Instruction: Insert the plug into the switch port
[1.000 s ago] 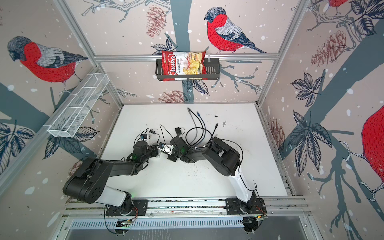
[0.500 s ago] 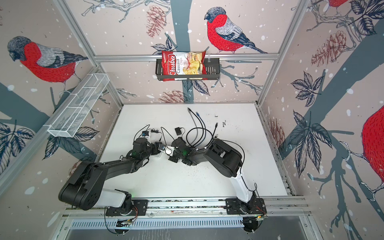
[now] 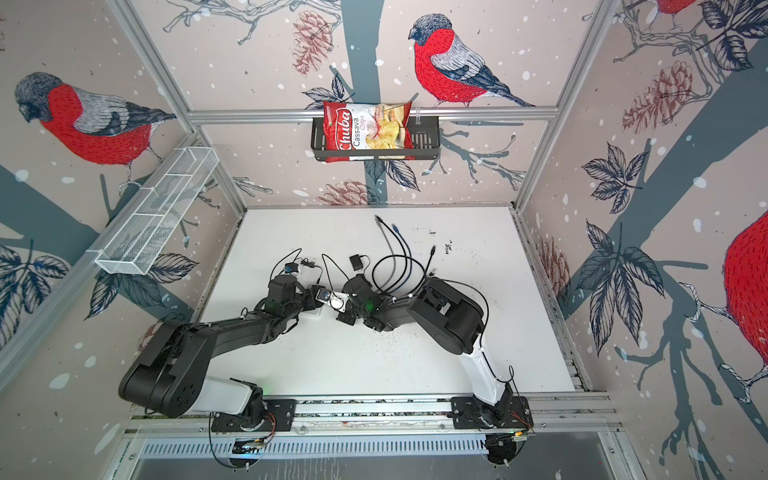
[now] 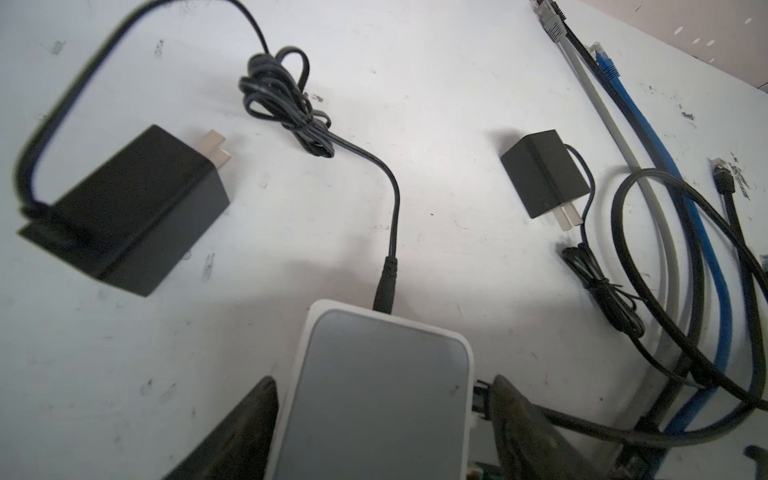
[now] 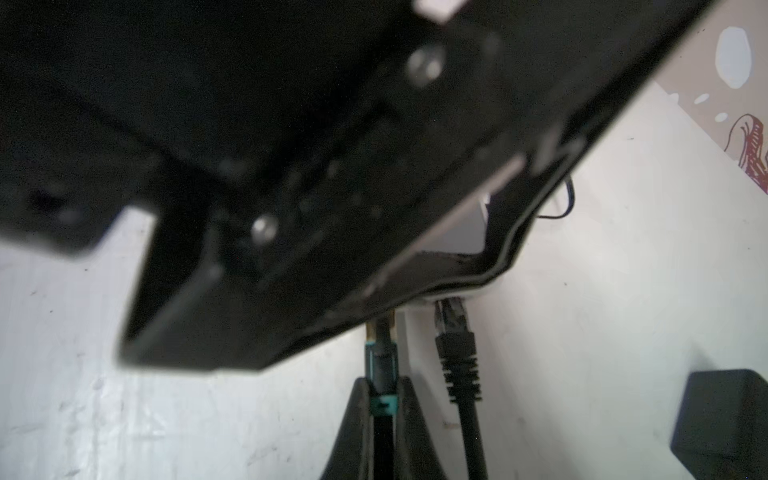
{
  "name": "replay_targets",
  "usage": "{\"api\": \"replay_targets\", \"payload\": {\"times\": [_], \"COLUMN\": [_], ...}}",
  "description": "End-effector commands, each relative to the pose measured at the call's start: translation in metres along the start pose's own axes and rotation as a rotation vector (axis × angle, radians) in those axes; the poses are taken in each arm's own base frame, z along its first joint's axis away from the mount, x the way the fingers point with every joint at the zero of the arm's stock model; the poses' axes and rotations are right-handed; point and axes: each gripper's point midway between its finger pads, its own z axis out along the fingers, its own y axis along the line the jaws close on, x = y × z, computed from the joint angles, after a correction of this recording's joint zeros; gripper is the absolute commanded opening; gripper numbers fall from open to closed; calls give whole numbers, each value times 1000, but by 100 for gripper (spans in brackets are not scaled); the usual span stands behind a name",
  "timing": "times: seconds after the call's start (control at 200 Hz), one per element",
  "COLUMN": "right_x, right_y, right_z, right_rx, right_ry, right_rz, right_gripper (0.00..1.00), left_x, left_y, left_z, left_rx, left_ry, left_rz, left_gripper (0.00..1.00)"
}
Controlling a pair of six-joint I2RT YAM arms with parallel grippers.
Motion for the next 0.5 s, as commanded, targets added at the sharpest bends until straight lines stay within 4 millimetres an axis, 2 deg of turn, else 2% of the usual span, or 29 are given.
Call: {"api": "replay_targets", "payload": {"times": [0.0,0.185,0.2,0.215,0.495], "right_x": [-10,-7,-7,-7,-12], "right_y": [-4,-4,-4,-4,-9], "right_z": [2,6,6,6,3], "right_rx": [16,5,5,6,-1], "right_ry": [-37,-19,-19,-18,-28], "right_rz": [-15,-13,-12,-12,2], "right_gripper": [6,8,8,8,19], "left_x": [-6,-13,-14,-14,-22], "left_y": [2,4,4,4,6], "left_z": [0,0,0,0,-3], "left_rx": [-20,-46,-47,-48,-65], "left_ry": [-17,-30,-30,-29,-60], "left_rz": [-12,-1,0,0,1], "left_gripper": [82,85,93,96,97]}}
